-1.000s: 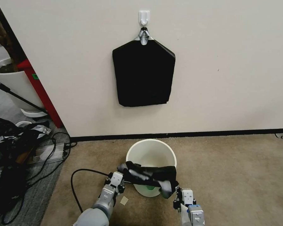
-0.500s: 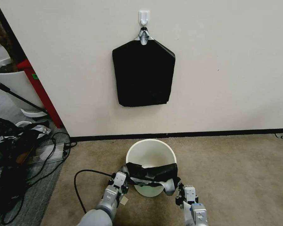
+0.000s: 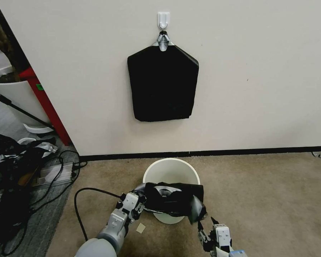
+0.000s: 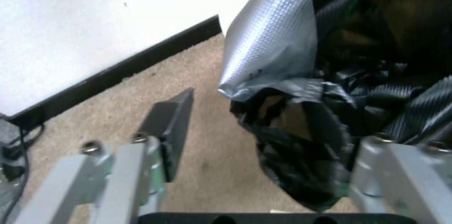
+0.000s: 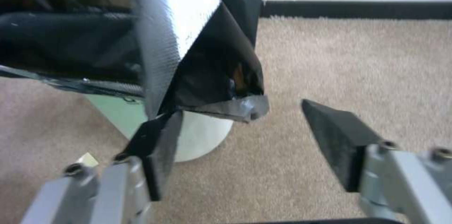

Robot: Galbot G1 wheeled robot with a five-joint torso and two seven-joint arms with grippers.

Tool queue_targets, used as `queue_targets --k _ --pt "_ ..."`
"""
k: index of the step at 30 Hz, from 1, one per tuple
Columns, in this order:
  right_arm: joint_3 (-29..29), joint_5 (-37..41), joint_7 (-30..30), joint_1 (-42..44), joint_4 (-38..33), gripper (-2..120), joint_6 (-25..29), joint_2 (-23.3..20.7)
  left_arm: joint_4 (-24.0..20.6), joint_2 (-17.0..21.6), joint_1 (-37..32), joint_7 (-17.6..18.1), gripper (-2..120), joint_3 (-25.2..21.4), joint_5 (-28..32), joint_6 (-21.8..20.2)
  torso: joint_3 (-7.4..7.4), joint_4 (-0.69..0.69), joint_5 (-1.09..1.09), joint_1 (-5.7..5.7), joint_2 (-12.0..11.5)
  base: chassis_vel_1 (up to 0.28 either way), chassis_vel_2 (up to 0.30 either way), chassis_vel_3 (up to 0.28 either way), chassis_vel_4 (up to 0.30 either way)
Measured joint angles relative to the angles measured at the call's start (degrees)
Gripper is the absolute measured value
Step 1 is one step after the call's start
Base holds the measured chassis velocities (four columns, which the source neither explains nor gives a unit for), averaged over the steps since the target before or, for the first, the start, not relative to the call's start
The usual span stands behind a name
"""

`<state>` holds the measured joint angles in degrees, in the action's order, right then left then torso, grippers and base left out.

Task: Place a trash bag onto the trash bin.

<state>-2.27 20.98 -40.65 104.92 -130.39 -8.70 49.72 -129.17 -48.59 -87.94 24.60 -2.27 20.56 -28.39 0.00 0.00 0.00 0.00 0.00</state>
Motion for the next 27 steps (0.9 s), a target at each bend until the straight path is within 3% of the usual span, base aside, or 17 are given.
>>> queue_targets --k 6,8,9,10,12,13,16,17,18,19,21,22,27 --pt "0.0 -4.7 1.4 2.5 -2.1 90 2.1 -0.4 -2.3 3.0 -2.5 -1.1 84 -2.6 0.0 0.0 0.0 0.0 0.0 0.0 0.0 0.0 0.0 0.0 0.0" --pt "0.0 -8.1 3.0 3.0 -2.9 97 3.8 -0.4 -2.6 4.4 -2.8 -4.6 92 -4.1 0.0 1.3 0.0 0.01 -0.01 0.0 0.0 0.0 0.0 0.0 0.0" --pt "0.2 -10.8 4.2 3.3 -3.3 99 5.1 -0.4 -2.1 5.4 -2.5 -9.2 98 -5.2 0.0 3.7 0.0 0.01 0.0 0.0 0.0 0.0 0.0 0.0 0.0" --pt "0.2 -10.8 4.2 3.3 -3.3 99 5.1 -0.4 -2.1 5.4 -2.5 -9.2 98 -5.2 0.0 3.7 0.0 0.01 0.0 0.0 0.0 0.0 0.0 0.0 0.0" --pt "0.6 -14.7 5.9 3.4 -3.5 100 7.0 -0.1 0.5 6.5 -0.5 -19.2 99 -6.6 1.1 8.0 0.0 0.01 0.0 0.0 0.0 0.0 0.0 0.0 0.0" --pt "0.6 -14.7 5.9 3.4 -3.5 100 7.0 -0.1 0.5 6.5 -0.5 -19.2 99 -6.6 1.1 8.0 0.0 0.01 0.0 0.0 0.0 0.0 0.0 0.0 0.0" --pt "1.1 -18.1 7.0 3.3 -3.1 100 9.0 0.8 7.9 5.9 4.0 -33.5 100 -8.4 2.2 14.1 0.0 0.0 -0.01 0.0 0.0 0.0 0.0 0.0 0.0" --pt "1.1 -18.1 7.0 3.3 -3.1 100 9.0 0.8 7.9 5.9 4.0 -33.5 100 -8.4 2.2 14.1 0.0 0.0 -0.01 0.0 0.0 0.0 0.0 0.0 0.0" --pt "1.3 -18.4 7.1 3.2 -3.0 100 9.4 1.2 10.8 5.2 5.3 -39.5 100 -9.6 2.5 16.5 0.0 0.0 -0.02 0.0 0.0 0.0 0.0 0.0 0.0" --pt "1.3 -18.4 7.1 3.2 -3.0 100 9.4 1.2 10.8 5.2 5.3 -39.5 100 -9.6 2.5 16.5 0.0 0.0 -0.02 0.0 0.0 0.0 0.0 0.0 0.0" --pt "1.8 -18.3 7.1 2.7 -2.8 100 9.8 1.5 20.1 3.6 8.0 -57.3 100 -14.4 2.4 26.4 0.01 0.0 -0.01 0.01 0.0 0.0 0.0 0.0 0.0" --pt "1.8 -18.3 7.1 2.7 -2.8 100 9.8 1.5 20.1 3.6 8.0 -57.3 100 -14.4 2.4 26.4 0.01 0.0 -0.01 0.01 0.0 0.0 0.0 0.0 0.0" --pt "0.8 -18.1 7.2 1.1 -2.0 100 9.7 1.6 24.5 2.5 9.9 -63.8 100 -16.1 5.1 28.6 0.01 0.01 0.0 0.01 0.0 0.0 0.0 0.0 0.0"
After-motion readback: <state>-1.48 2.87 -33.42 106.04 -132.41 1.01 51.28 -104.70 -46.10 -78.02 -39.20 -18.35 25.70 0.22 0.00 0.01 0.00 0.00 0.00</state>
